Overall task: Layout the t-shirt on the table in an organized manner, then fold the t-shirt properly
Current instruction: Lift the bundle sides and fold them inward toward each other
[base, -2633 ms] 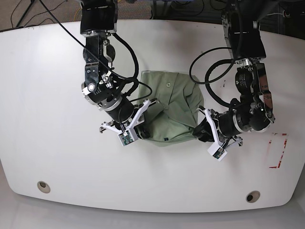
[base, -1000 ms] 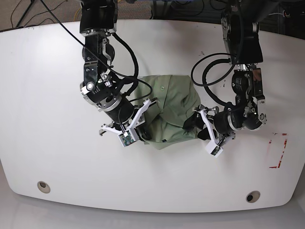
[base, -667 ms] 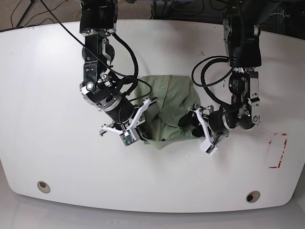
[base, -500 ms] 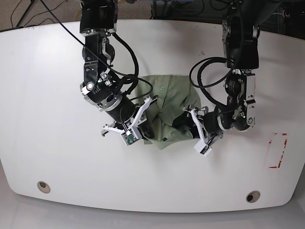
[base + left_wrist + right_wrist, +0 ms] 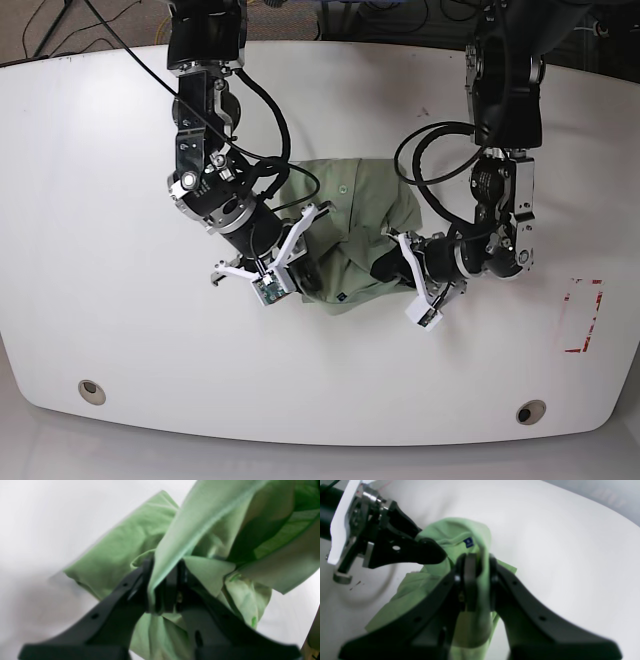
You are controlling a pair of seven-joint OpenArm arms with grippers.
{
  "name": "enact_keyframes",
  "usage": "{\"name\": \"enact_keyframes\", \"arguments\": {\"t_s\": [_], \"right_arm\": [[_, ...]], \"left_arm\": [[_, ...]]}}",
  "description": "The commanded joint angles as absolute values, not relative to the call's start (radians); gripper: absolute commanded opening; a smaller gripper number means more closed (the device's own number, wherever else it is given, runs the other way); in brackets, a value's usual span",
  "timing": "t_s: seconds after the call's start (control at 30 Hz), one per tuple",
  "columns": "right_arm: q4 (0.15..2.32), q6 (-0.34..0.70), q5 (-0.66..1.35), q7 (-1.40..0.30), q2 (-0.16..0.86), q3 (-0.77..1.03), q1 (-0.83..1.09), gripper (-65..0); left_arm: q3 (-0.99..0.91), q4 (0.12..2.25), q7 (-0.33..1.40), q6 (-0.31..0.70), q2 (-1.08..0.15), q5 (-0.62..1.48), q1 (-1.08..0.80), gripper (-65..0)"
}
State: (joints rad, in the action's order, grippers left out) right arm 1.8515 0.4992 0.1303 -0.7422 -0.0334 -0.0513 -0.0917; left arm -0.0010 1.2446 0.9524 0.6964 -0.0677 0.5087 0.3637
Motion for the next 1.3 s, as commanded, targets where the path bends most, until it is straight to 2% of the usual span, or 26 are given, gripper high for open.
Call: {"name": "enact_keyframes", "arguments": {"t_s": [0.0, 0.67, 1.27], "right_arm": [[1.874, 0.504, 0.140, -0.713, -0.036, -0.047, -0.113, -59.8], [1.874, 0.503, 0.139, -0.713, -0.035, -0.044, -0.114, -59.8], [1.890, 0.504, 0.139, -0.713, -0.035, -0.044, -0.127, -59.8]], "left_arm": [[-0.002, 1.293, 0.932, 0.698, -0.073, 0.533, 0.390, -61.8], [-0.010, 1.644, 1.064, 0.698, -0.114, 0.533, 0.305, -61.9], [-0.133, 1.765, 1.179, 0.698, -0.136, 0.535, 0.289, -61.9]]}}
